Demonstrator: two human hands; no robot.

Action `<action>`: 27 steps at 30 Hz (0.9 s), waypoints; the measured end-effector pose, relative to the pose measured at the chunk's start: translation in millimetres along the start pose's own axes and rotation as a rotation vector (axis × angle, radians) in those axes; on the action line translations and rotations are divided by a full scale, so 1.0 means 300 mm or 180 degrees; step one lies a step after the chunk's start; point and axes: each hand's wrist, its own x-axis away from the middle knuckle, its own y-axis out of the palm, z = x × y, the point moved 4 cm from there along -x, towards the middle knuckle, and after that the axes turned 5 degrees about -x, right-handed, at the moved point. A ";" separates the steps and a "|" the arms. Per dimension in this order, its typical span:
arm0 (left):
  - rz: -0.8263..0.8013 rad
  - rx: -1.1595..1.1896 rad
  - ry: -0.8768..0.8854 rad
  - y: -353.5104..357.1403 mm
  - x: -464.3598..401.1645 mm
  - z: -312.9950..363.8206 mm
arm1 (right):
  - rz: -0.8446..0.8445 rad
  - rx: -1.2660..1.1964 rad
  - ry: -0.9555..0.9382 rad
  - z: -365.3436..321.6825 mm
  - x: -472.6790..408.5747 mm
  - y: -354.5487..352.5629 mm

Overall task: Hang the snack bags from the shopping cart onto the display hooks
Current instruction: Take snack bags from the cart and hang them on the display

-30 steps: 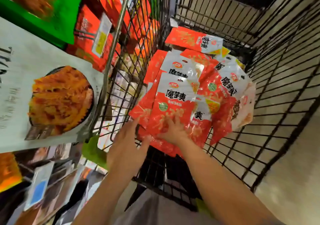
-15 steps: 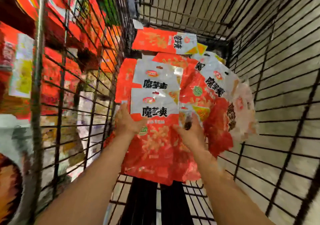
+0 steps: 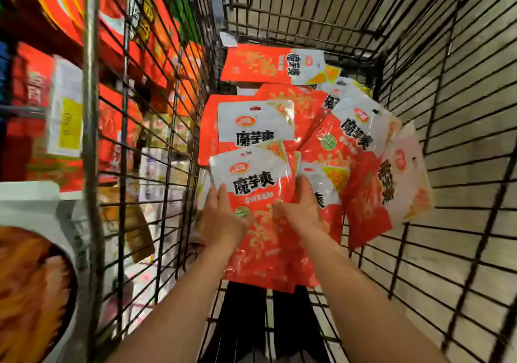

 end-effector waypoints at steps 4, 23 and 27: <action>-0.0347 0.0351 -0.0177 0.041 0.062 0.017 | -0.0132 0.0478 0.0248 0.045 0.055 -0.033; -0.0454 0.2251 -0.0646 0.118 -0.056 -0.070 | 0.0164 0.0713 -0.0297 -0.047 -0.017 -0.109; -0.0484 0.2284 -0.0593 0.124 -0.073 -0.071 | -0.0101 0.0404 -0.0261 -0.136 -0.123 -0.086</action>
